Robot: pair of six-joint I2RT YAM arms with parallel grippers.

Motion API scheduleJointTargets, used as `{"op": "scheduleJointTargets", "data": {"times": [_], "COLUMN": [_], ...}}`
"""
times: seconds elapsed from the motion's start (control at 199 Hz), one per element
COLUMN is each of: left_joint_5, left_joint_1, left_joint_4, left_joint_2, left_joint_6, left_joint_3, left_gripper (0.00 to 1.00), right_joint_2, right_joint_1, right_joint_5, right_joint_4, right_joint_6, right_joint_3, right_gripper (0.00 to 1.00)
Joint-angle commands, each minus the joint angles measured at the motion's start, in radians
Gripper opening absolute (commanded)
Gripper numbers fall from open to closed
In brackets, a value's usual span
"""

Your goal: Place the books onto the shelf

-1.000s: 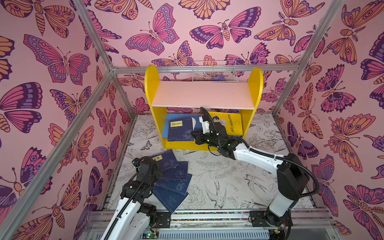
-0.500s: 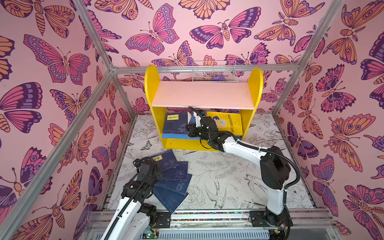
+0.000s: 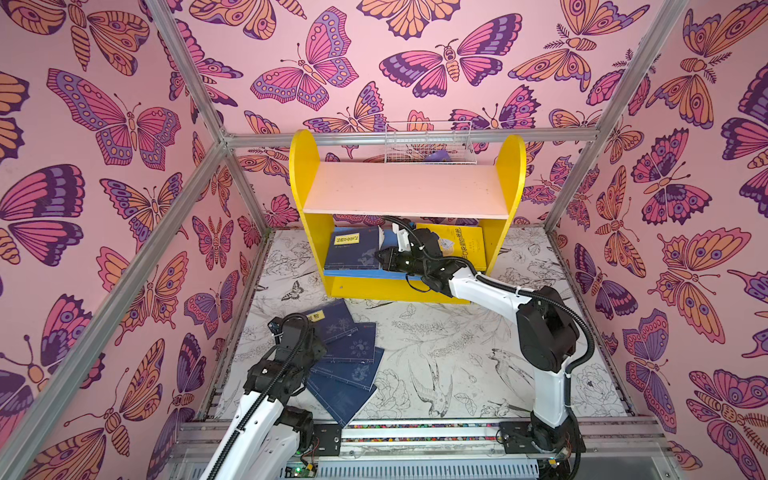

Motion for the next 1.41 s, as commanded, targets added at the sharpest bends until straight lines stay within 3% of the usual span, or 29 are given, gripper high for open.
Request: {"op": "scheduleJointTargets", "data": {"times": [0.0,0.202,0.242,0.368,0.463,0.625,0.756,0.831,0.942,1.013,1.103,1.209,1.406], "left_joint_5": [0.014,0.022,0.025,0.033,0.041,0.047,0.046,0.038,0.019,0.009,0.008,0.061,0.149], "left_joint_1": [0.004,0.004,0.004,0.005,0.004,0.004,0.004,0.005,0.008,0.028,0.099,0.226,0.374], "left_joint_4": [-0.001,0.002,0.003,0.007,0.012,0.015,0.017,0.019,0.025,0.026,0.027,0.068,0.127], "left_joint_2": [0.008,0.014,0.013,0.013,0.014,0.014,0.013,0.013,0.024,0.043,0.078,0.139,0.322], "left_joint_6": [-0.021,-0.023,-0.025,-0.032,-0.035,-0.03,-0.03,-0.026,-0.008,0.008,0.042,0.1,0.183], "left_joint_3": [-0.018,-0.018,-0.021,-0.027,-0.028,-0.025,-0.02,-0.02,-0.017,-0.011,0.002,0.014,0.051], "left_gripper": [0.63,0.63,0.63,0.63,0.63,0.63,0.64,0.64,0.66,0.67,0.67,0.68,0.88], "right_joint_2": [-0.015,0.005,0.005,-0.007,-0.011,0.024,0.035,0.005,-0.08,-0.131,-0.176,-0.205,-0.277], "right_joint_1": [-0.02,-0.014,-0.009,0.024,0.054,0.099,0.124,0.136,0.154,0.165,0.208,0.254,0.26], "right_joint_5": [-0.051,-0.02,0.003,0.114,0.213,0.346,0.424,0.409,0.339,0.228,0.132,0.102,0.051], "right_joint_4": [0.027,-0.028,-0.036,-0.101,-0.169,-0.331,-0.402,-0.361,-0.295,-0.28,-0.317,-0.35,-0.272], "right_joint_6": [0.041,0.018,0.016,-0.038,-0.086,-0.148,-0.175,-0.209,-0.268,-0.307,-0.384,-0.432,-0.392], "right_joint_3": [0.0,0.049,0.056,0.089,0.126,0.238,0.275,0.229,0.107,0.025,-0.059,-0.148,-0.306], "right_gripper": [0.0,0.04,0.12,0.51,0.65,0.81,0.83,0.83,0.8,0.78,0.78,0.78,0.78]}}
